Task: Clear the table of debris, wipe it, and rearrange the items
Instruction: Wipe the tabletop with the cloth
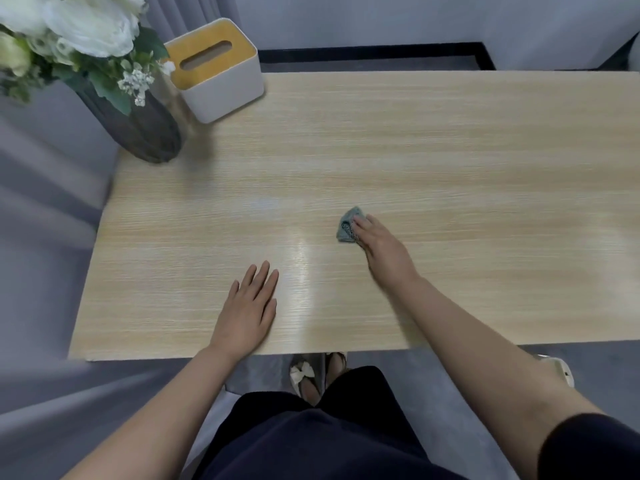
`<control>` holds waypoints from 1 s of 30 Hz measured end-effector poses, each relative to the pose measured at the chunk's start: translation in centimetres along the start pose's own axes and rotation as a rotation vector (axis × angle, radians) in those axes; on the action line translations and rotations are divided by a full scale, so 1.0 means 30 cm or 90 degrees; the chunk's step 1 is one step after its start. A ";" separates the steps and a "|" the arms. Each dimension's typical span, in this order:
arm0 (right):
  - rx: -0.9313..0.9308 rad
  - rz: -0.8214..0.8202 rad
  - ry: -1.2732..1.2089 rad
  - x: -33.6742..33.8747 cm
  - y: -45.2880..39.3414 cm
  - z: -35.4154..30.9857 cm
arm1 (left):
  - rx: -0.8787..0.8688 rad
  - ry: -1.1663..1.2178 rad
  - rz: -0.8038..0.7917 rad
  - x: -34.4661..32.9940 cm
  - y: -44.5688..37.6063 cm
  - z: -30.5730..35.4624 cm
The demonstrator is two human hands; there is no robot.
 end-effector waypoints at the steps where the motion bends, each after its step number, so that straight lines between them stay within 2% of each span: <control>1: -0.020 0.011 -0.022 -0.021 0.032 -0.029 | 0.001 0.001 0.000 -0.003 0.006 0.003; 3: 0.024 0.003 -0.034 -0.083 0.124 -0.086 | 0.007 0.002 0.003 -0.008 0.012 0.004; 7: 0.338 -0.140 -0.006 -0.129 0.315 -0.136 | 0.012 0.013 0.003 -0.007 0.008 0.009; 8: 0.382 -0.167 0.006 -0.112 0.320 -0.121 | 0.012 0.012 0.000 -0.007 0.012 0.010; 10: 0.336 -0.172 0.030 -0.065 0.285 -0.086 | 0.009 0.003 -0.002 -0.011 0.029 0.007; 13: 0.099 -0.054 0.026 -0.006 0.202 -0.017 | 0.005 0.002 -0.005 -0.025 0.068 0.001; 16: -0.015 0.039 0.000 -0.017 0.189 -0.026 | 0.008 0.005 -0.005 -0.036 0.100 0.006; 19: 0.056 0.034 -0.024 -0.103 0.277 -0.137 | 0.010 0.000 -0.002 -0.042 0.115 0.008; 22: 0.278 -0.136 -0.027 -0.162 0.370 -0.225 | 0.013 0.002 -0.004 -0.041 0.116 0.010; 24: 0.343 -0.203 0.040 -0.136 0.329 -0.205 | 0.015 0.002 -0.014 -0.038 0.114 0.012; 26: 0.238 -0.181 0.046 -0.101 0.249 -0.144 | 0.021 -0.005 -0.023 -0.036 0.115 0.013; 28: 0.087 -0.079 0.036 -0.065 0.186 -0.087 | 0.026 -0.012 -0.028 -0.041 0.121 0.015; 30: 0.019 0.003 0.015 -0.073 0.176 -0.082 | 0.029 -0.008 -0.025 -0.047 0.134 0.017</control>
Point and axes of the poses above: each hand's wrist, its own y-axis away from the middle knuckle, its own x-axis out of the back of the hand, z = x × y, the point moved 2 cm from there along -y, towards the middle knuckle, and after that the axes turned 4 degrees about -y, right-handed, at the moved point
